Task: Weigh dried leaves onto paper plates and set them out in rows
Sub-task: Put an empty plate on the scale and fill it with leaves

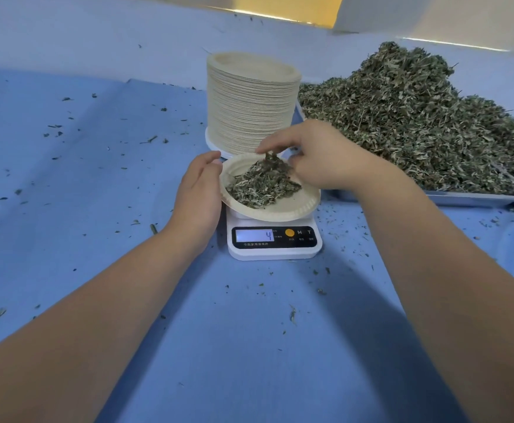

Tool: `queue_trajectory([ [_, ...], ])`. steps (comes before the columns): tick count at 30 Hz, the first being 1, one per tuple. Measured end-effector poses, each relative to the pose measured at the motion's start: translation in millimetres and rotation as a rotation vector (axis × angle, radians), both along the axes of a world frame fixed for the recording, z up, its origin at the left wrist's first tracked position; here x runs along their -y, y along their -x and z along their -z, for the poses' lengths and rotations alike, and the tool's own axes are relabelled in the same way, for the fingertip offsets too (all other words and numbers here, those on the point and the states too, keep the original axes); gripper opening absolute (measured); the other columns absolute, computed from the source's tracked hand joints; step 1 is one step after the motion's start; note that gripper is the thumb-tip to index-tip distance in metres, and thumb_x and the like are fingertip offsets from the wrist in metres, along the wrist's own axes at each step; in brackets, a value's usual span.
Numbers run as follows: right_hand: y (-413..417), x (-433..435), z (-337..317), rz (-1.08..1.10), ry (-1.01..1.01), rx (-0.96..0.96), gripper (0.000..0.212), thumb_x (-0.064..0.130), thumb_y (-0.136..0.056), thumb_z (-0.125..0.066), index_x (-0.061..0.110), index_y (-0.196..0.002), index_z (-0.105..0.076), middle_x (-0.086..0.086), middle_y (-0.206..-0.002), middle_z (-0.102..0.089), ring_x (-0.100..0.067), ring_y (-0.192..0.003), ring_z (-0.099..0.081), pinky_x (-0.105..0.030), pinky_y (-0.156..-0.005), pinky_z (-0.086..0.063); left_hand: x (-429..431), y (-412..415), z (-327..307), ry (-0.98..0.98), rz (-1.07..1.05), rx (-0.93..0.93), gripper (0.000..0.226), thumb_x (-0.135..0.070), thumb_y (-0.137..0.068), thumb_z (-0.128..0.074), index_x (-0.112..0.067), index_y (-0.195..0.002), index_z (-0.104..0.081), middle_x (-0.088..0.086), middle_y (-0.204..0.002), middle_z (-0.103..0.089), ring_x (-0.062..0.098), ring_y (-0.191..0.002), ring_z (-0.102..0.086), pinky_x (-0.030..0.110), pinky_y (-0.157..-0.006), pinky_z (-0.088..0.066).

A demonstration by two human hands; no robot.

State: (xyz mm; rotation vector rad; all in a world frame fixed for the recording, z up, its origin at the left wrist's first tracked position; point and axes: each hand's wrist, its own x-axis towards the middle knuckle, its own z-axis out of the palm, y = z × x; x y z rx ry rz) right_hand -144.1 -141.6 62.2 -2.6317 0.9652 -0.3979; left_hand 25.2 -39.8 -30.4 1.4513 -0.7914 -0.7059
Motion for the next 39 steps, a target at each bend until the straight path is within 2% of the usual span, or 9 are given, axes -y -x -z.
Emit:
queue_trajectory([
  [2, 11.6, 5.5, 5.4, 0.053, 0.026, 0.114, 0.068, -0.011, -0.086, -0.046, 0.040, -0.126, -0.068, 0.022, -0.118, -0.061, 0.020, -0.094, -0.053, -0.006, -0.082, -0.042, 0.9, -0.7, 0.5, 0.000, 0.001, -0.002, 0.040, -0.043, -0.089, -0.043, -0.041, -0.124, -0.063, -0.022, -0.124, -0.064, 0.000, -0.121, -0.056, 0.037, -0.111, -0.044],
  [5, 35.3, 14.3, 22.3, 0.184, 0.062, 0.236, 0.051, -0.002, -0.091, -0.052, 0.029, -0.127, -0.069, 0.014, -0.123, -0.067, 0.009, -0.105, -0.054, 0.004, -0.085, -0.034, 1.5, -0.1, 0.8, 0.002, 0.003, -0.006, 0.044, -0.041, -0.091, -0.044, -0.036, -0.129, -0.064, -0.017, -0.127, -0.064, 0.003, -0.123, -0.057, 0.038, -0.112, -0.044],
  [9, 71.6, 28.8, 51.1, 0.454, 0.198, 0.069, 0.031, 0.037, -0.099, -0.054, 0.027, -0.125, -0.066, -0.002, -0.112, -0.072, -0.024, -0.098, -0.064, -0.035, -0.089, -0.052, 2.2, -0.4, 2.6, 0.013, 0.000, 0.002, 0.035, -0.037, -0.097, -0.044, -0.037, -0.125, -0.064, -0.017, -0.127, -0.064, 0.002, -0.121, -0.057, 0.036, -0.111, -0.044],
  [13, 81.8, 35.9, 62.1, 0.570, 0.091, -0.262, 0.062, 0.067, -0.101, -0.020, 0.020, -0.102, -0.060, -0.011, -0.094, -0.060, -0.034, -0.092, -0.056, -0.046, -0.082, -0.049, 3.0, -0.7, 3.0, 0.025, -0.003, 0.007, 0.034, -0.034, -0.098, -0.045, -0.034, -0.125, -0.066, -0.016, -0.124, -0.067, 0.000, -0.117, -0.060, 0.033, -0.107, -0.048],
  [16, 77.5, 35.3, 65.1, 0.501, 0.179, -0.210, 0.063, 0.061, -0.104, -0.021, 0.014, -0.077, -0.054, -0.008, -0.073, -0.055, -0.032, -0.072, -0.053, -0.036, -0.062, -0.040, 2.1, -0.3, 2.1, 0.021, -0.001, 0.029, 0.037, -0.034, -0.096, -0.045, -0.031, -0.126, -0.066, -0.014, -0.123, -0.069, 0.002, -0.115, -0.062, 0.036, -0.108, -0.048],
  [19, 71.0, 34.2, 67.6, 0.490, 0.225, -0.153, 0.061, 0.056, -0.105, -0.030, 0.011, -0.069, -0.052, -0.010, -0.065, -0.053, -0.030, -0.062, -0.052, -0.030, -0.052, -0.031, 0.6, 0.8, 0.6, 0.014, 0.003, 0.053, 0.044, -0.038, -0.091, -0.044, -0.029, -0.127, -0.066, -0.011, -0.126, -0.068, 0.005, -0.119, -0.062, 0.039, -0.110, -0.047],
  [27, 68.2, 36.9, 72.7, 0.528, 0.286, 0.037, 0.048, 0.044, -0.105, -0.042, 0.014, -0.069, -0.041, -0.006, -0.064, -0.047, -0.026, -0.057, -0.042, -0.031, -0.050, -0.024, -0.2, 0.4, 0.6, 0.008, -0.001, 0.061, 0.045, -0.042, -0.087, -0.045, -0.030, -0.125, -0.067, -0.010, -0.123, -0.070, 0.006, -0.117, -0.063, 0.040, -0.108, -0.049],
  [34, 69.9, 38.5, 72.1, 0.540, 0.314, 0.194, 0.042, 0.039, -0.107, -0.042, 0.013, -0.074, -0.044, -0.001, -0.061, -0.043, -0.030, -0.060, -0.041, -0.035, -0.053, -0.024, -0.2, 0.0, 0.7, -0.001, -0.001, 0.045, 0.043, -0.041, -0.087, -0.045, -0.033, -0.123, -0.067, -0.010, -0.122, -0.071, 0.007, -0.116, -0.065, 0.042, -0.108, -0.050],
  [39, 65.3, 44.7, 59.5, 0.528, 0.278, 0.243, 0.044, 0.037, -0.109, -0.039, 0.010, -0.076, -0.046, -0.004, -0.064, -0.044, -0.028, -0.061, -0.041, -0.036, -0.057, -0.022, -0.6, 0.7, -1.4, 0.014, -0.021, -0.017, 0.034, -0.043, -0.085, -0.045, -0.040, -0.111, -0.067, -0.021, -0.111, -0.070, -0.004, -0.106, -0.065, 0.032, -0.100, -0.053],
])
